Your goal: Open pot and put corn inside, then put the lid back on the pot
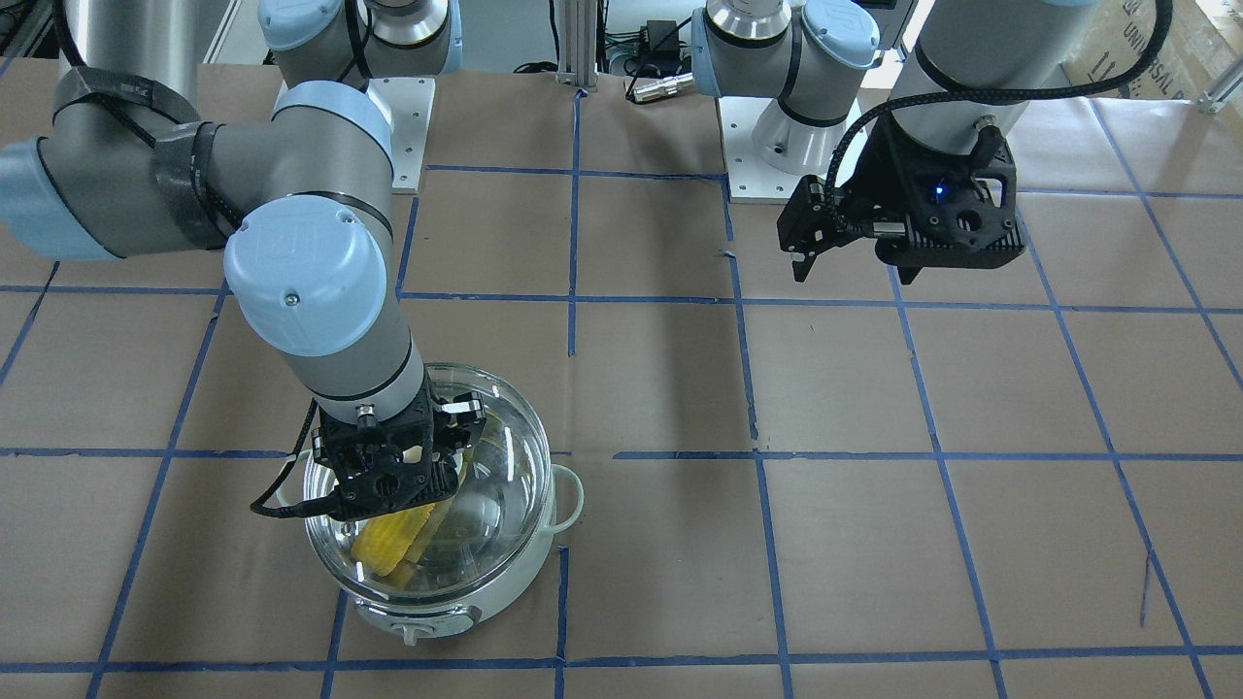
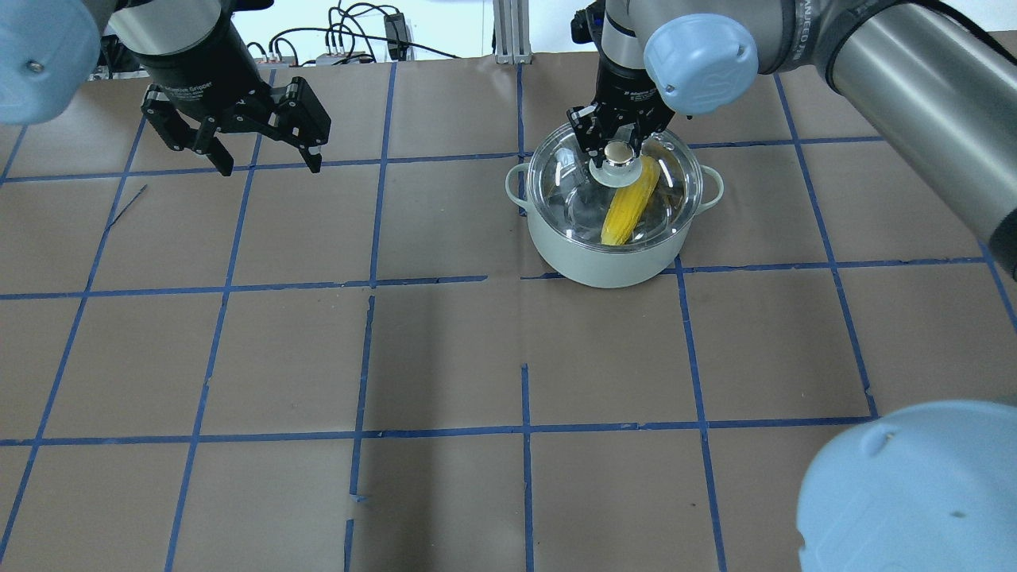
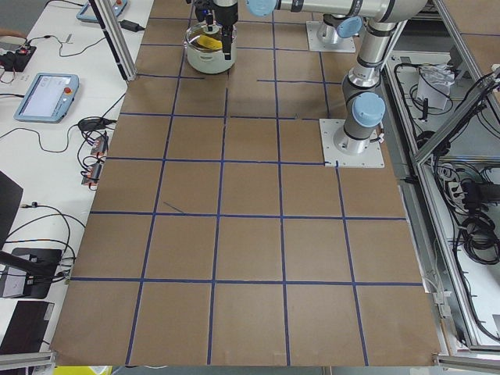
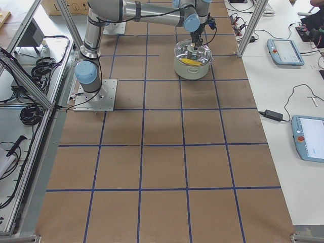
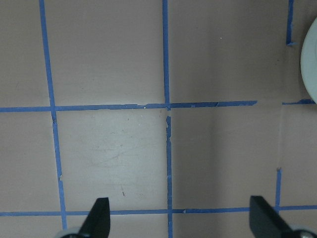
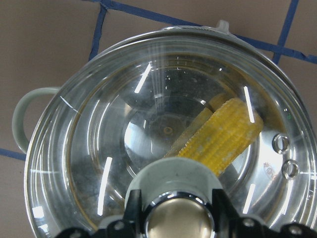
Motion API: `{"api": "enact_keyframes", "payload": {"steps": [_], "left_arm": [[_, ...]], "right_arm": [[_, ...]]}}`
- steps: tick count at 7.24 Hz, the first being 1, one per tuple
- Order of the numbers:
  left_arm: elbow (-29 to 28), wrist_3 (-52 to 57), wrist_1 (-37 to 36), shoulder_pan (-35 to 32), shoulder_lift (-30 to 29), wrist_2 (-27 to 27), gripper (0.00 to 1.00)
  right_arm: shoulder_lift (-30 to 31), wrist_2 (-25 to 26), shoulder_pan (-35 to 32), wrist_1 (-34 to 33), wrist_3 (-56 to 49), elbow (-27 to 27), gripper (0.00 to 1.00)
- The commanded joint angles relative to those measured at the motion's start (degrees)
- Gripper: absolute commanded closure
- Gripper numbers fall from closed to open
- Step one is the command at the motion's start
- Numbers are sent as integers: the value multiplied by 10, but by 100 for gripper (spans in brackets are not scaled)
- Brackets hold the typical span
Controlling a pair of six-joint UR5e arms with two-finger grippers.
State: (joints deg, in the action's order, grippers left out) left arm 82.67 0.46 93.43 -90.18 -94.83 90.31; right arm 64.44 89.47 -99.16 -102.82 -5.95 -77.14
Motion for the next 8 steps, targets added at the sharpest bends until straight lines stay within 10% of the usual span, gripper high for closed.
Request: {"api": "enact_keyframes", "payload": {"steps": [1, 3, 6, 8], "left_arm": [[0, -1, 0, 0, 0, 0, 0], [1, -2, 0, 0, 0, 0, 0], [-1, 2, 1, 0, -1, 1, 0], [0, 2, 1, -1, 1, 0, 0]], "right_arm": [[0, 0, 1, -1, -1, 0, 76], [0, 0, 0, 0, 4, 0, 73], [1, 2, 0, -20, 8, -1, 12], [1, 2, -1, -20, 9, -2, 4]]}}
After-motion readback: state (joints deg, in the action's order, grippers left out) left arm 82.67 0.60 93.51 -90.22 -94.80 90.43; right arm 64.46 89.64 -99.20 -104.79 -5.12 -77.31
